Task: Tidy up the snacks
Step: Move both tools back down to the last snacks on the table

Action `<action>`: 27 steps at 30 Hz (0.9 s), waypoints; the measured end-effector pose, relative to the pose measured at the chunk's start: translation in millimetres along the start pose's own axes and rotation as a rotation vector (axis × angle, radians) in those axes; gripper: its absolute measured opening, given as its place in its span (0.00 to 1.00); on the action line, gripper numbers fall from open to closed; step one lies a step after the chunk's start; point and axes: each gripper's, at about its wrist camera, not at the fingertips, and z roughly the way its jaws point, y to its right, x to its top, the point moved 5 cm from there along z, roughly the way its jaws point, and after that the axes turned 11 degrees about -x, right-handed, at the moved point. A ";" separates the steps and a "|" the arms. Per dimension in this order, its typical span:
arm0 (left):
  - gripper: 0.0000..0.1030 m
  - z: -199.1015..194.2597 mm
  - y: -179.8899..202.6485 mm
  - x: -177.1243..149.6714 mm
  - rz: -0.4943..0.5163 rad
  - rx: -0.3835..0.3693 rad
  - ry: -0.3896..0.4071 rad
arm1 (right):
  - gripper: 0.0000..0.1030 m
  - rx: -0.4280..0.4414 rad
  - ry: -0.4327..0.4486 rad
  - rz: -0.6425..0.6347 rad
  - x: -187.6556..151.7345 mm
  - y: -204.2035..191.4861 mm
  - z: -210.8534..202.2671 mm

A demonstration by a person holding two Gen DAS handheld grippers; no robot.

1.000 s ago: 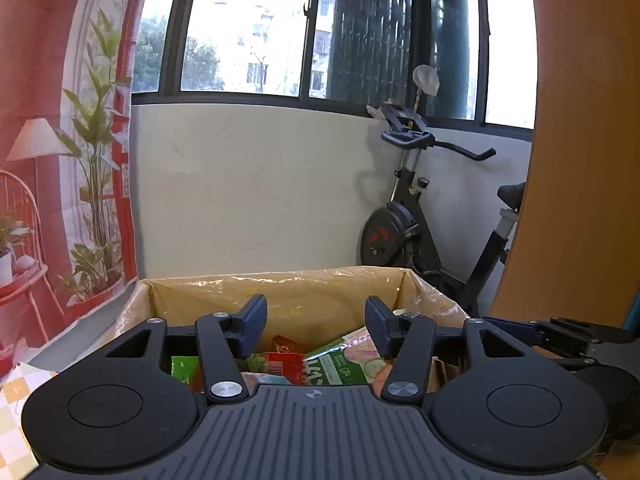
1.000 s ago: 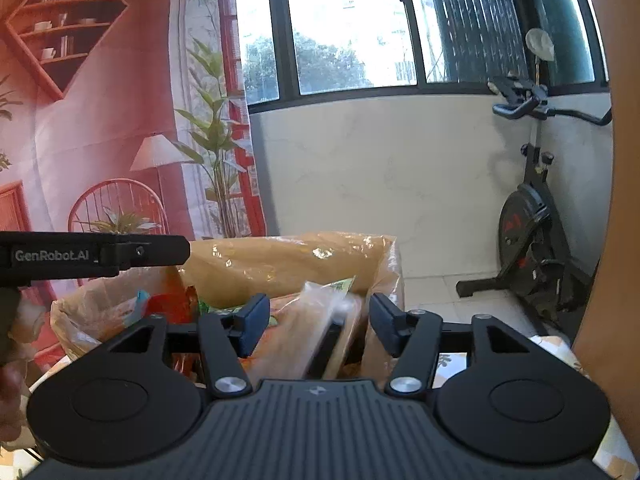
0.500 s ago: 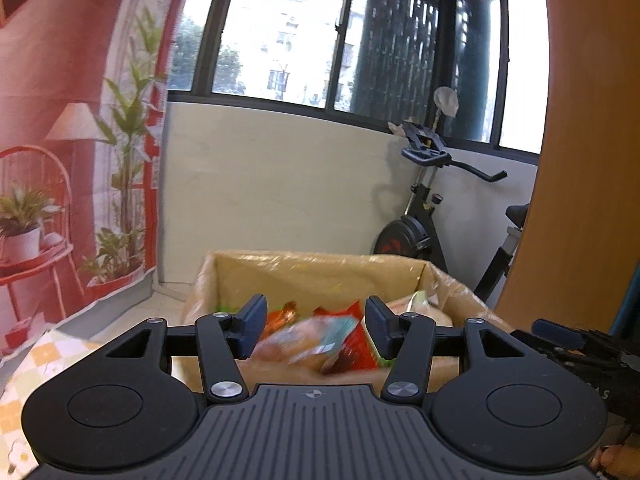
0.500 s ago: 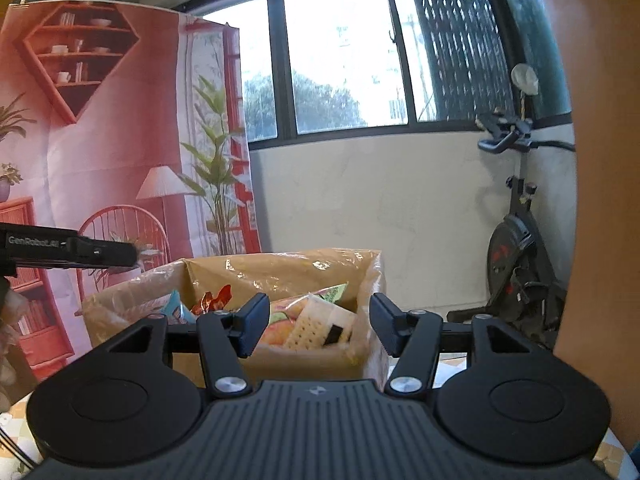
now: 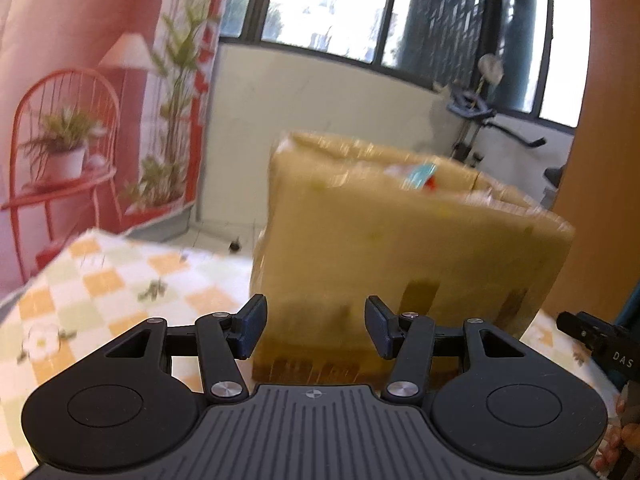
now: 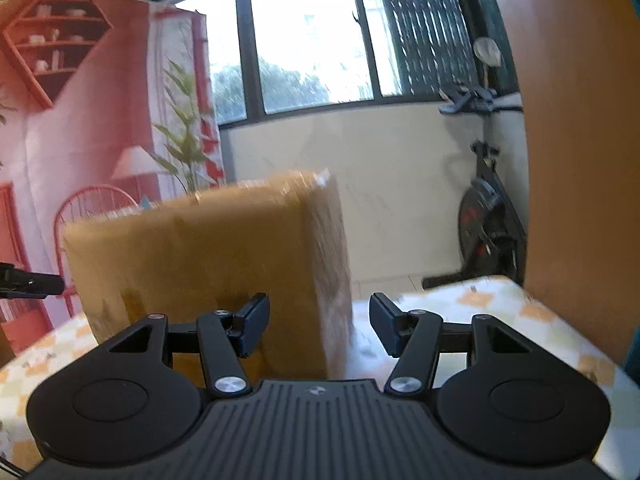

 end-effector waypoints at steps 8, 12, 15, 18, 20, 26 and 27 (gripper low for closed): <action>0.55 17.2 -6.3 -30.5 -0.034 0.005 -0.082 | 0.57 -0.029 -0.127 -0.017 -50.3 2.0 22.1; 0.55 26.6 -7.0 -40.8 -0.046 0.001 -0.114 | 0.57 -0.031 -0.209 -0.005 -70.6 1.4 36.4; 0.55 31.5 -7.3 -48.1 -0.054 0.003 -0.136 | 0.57 -0.048 -0.263 -0.026 -78.8 -1.5 46.9; 0.55 36.9 -8.4 -54.6 -0.072 0.003 -0.157 | 0.57 -0.042 -0.296 -0.050 -83.0 -4.4 52.3; 0.55 38.2 -8.1 -59.5 -0.086 0.000 -0.170 | 0.53 -0.024 -0.352 -0.076 -88.7 -9.6 57.9; 0.55 44.1 -5.0 -68.3 -0.104 -0.023 -0.200 | 0.35 -0.036 -0.375 -0.128 -96.0 -17.4 59.5; 0.55 45.7 -4.0 -69.5 -0.110 -0.027 -0.205 | 0.34 -0.030 -0.374 -0.136 -96.6 -19.4 58.3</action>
